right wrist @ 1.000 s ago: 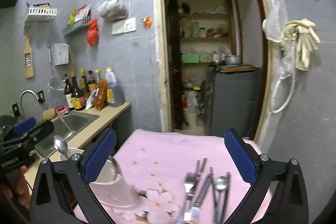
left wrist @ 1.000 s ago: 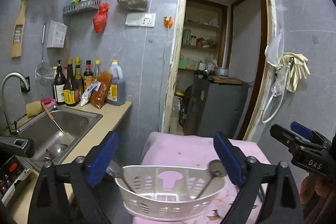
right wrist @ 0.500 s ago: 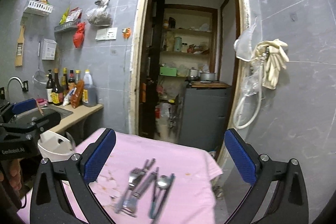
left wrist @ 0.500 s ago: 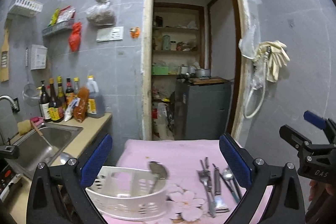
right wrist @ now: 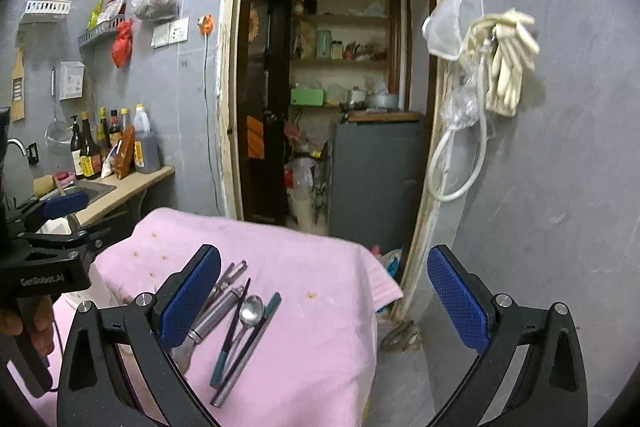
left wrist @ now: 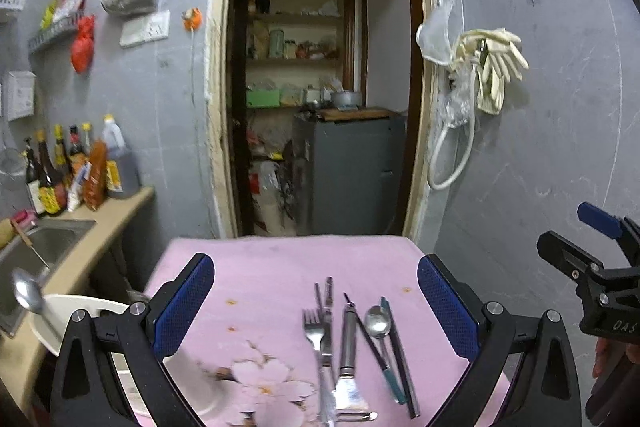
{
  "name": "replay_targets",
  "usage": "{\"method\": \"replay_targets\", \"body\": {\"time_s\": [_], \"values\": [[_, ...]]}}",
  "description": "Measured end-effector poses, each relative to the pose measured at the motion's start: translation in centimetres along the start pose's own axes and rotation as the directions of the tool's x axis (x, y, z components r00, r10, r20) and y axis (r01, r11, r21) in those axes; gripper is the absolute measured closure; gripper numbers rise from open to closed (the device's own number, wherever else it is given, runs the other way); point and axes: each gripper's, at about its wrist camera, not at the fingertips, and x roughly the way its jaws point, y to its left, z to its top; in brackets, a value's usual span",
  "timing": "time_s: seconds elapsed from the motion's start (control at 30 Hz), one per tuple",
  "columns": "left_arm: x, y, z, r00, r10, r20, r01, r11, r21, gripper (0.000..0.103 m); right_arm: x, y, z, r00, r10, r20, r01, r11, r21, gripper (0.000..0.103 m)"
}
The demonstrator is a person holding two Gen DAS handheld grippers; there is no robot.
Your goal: Organize utensils
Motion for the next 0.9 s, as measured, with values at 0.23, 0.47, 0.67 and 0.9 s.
{"method": "replay_targets", "body": {"time_s": [0.23, 0.47, 0.67, 0.9], "values": [[4.6, -0.9, -1.4, 0.998, 0.002, -0.069, -0.002, 1.000, -0.005, 0.001, 5.0, -1.1, -2.5, 0.996, 0.074, -0.058, -0.074, 0.997, 0.008, 0.002], [9.4, -0.5, -3.3, 0.987, 0.015, -0.161, -0.021, 0.999, -0.032, 0.001, 10.4, -1.1, -5.1, 0.973, 0.188, -0.130, -0.184, 0.982, 0.043, 0.014], [12.6, 0.9, -5.1, 0.967, -0.001, -0.256, -0.020, 0.997, -0.080, 0.006, 14.7, -0.1, -7.0, 0.932, 0.291, -0.217, -0.287, 0.957, 0.052, 0.040], [16.0, 2.0, -6.9, 0.924, -0.048, -0.380, 0.010, 0.995, -0.102, 0.033, 18.2, 1.6, -8.9, 0.875, 0.380, -0.300, -0.378, 0.923, 0.067, 0.063]]}}
